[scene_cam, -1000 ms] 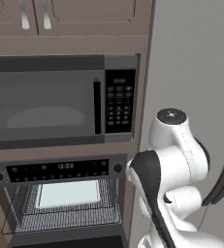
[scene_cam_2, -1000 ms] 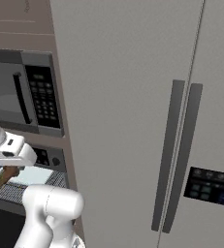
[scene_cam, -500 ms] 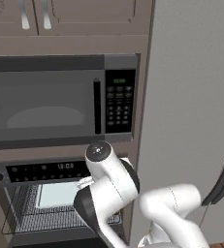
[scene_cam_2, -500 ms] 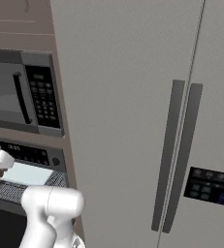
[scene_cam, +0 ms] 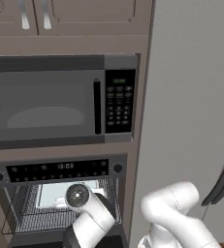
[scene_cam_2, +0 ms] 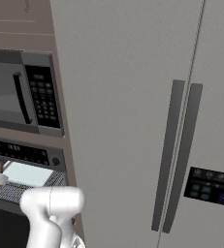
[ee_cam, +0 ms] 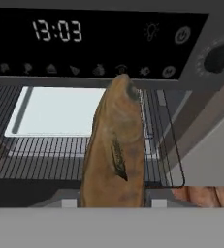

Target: Place the fish on the top rack of the oven.

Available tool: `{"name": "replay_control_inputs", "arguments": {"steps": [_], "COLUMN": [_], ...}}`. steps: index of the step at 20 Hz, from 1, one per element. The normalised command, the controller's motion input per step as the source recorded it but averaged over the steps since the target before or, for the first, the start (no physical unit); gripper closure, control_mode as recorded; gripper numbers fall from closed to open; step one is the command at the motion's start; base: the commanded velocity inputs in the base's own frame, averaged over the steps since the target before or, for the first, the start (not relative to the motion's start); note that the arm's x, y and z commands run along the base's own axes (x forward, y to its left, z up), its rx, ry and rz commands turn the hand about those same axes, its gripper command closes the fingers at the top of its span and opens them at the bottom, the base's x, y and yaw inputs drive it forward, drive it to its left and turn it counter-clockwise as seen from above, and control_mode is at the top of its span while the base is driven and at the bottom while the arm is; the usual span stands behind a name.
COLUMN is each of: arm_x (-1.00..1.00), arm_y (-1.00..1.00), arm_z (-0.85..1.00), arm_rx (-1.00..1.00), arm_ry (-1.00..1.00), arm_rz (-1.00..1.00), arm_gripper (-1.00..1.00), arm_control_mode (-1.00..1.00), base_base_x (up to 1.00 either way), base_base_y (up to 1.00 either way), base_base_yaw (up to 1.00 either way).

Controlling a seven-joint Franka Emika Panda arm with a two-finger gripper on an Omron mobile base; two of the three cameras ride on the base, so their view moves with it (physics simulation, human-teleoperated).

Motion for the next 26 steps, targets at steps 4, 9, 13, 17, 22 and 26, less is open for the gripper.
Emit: {"name": "replay_control_inputs", "arguments": {"steps": [4, 9, 13, 17, 22, 26], "arm_x": [0.62, 0.60, 0.34, 0.27, 0.32, 0.26], "arm_y": [0.39, 0.44, 0.48, 0.43, 0.37, 0.27], "arm_z": [-0.62, -0.35, 0.00, -0.18, -0.38, -0.34], "arm_rx": [0.06, 0.01, 0.00, -0.02, -0.03, -0.02], "arm_ry": [-0.16, 0.00, 0.01, 0.03, 0.06, 0.01], "arm_rz": [-0.01, -0.02, -0.05, -0.10, -0.08, -0.06], "arm_gripper": [1.00, 1.00, 1.00, 1.00, 1.00, 1.00], "arm_control_mode": [-1.00, -1.00, -1.00, -1.00, -1.00, -1.00], "base_base_x": [0.00, 0.00, 0.00, 0.00, 0.00, 0.00], "base_base_y": [0.00, 0.00, 0.00, 0.00, 0.00, 0.00], "base_base_yaw": [0.00, 0.00, 0.00, 0.00, 0.00, 0.00]}}
